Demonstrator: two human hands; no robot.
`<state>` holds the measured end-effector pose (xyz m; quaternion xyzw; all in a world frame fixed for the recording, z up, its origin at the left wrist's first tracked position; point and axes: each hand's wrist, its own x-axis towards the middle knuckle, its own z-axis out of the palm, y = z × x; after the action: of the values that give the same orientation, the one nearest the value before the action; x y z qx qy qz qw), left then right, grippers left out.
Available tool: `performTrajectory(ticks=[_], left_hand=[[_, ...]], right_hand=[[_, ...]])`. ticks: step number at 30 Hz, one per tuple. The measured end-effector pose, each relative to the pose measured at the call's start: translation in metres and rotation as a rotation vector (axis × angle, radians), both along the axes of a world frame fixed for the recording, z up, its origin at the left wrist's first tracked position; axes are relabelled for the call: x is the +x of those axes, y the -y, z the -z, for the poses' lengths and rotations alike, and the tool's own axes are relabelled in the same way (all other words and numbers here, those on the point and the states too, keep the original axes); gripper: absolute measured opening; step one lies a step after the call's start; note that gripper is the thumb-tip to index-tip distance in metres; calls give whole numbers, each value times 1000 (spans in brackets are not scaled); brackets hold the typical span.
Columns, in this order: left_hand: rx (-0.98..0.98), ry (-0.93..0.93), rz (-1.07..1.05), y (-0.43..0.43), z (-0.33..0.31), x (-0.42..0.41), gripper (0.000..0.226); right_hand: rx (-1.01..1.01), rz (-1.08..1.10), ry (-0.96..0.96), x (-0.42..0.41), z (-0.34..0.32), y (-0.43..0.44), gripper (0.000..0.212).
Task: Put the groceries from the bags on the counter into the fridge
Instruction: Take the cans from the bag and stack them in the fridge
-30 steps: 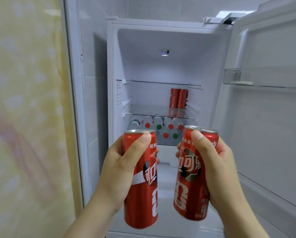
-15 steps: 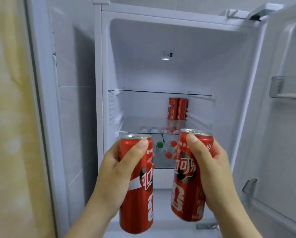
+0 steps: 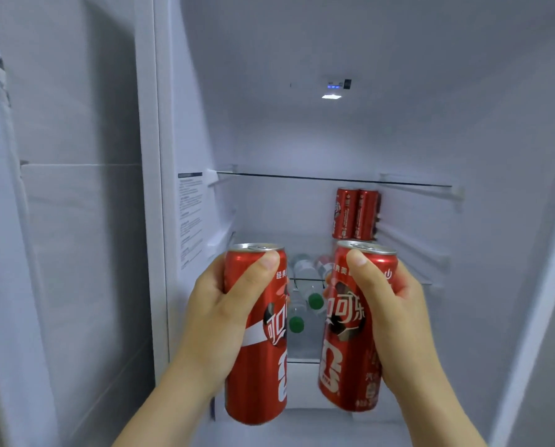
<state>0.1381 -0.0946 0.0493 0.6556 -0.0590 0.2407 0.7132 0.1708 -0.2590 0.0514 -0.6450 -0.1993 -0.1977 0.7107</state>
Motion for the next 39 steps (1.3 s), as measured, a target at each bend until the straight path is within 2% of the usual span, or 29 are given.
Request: performTrajectory(ticks=[6, 11, 14, 19, 32, 36, 39], left_hand=[[6, 54, 0, 14, -10, 48, 44], [4, 96, -48, 22, -15, 85, 49], [16, 94, -64, 26, -17, 104, 42], [38, 95, -69, 23, -17, 133, 34], [88, 167, -122, 18, -16, 187, 18], [77, 166, -118, 18, -16, 196, 23], [67, 172, -111, 18, -17, 200, 33]], right_hand=[[13, -18, -6, 59, -8, 7, 45], [-1, 1, -8, 93, -10, 14, 50], [-3, 13, -15, 106, -11, 19, 42], [5, 68, -31, 124, -13, 20, 51], [-1, 157, 21, 167, -16, 6, 38], [3, 174, 19, 177, -13, 4, 37], [4, 188, 25, 183, -12, 5, 45]])
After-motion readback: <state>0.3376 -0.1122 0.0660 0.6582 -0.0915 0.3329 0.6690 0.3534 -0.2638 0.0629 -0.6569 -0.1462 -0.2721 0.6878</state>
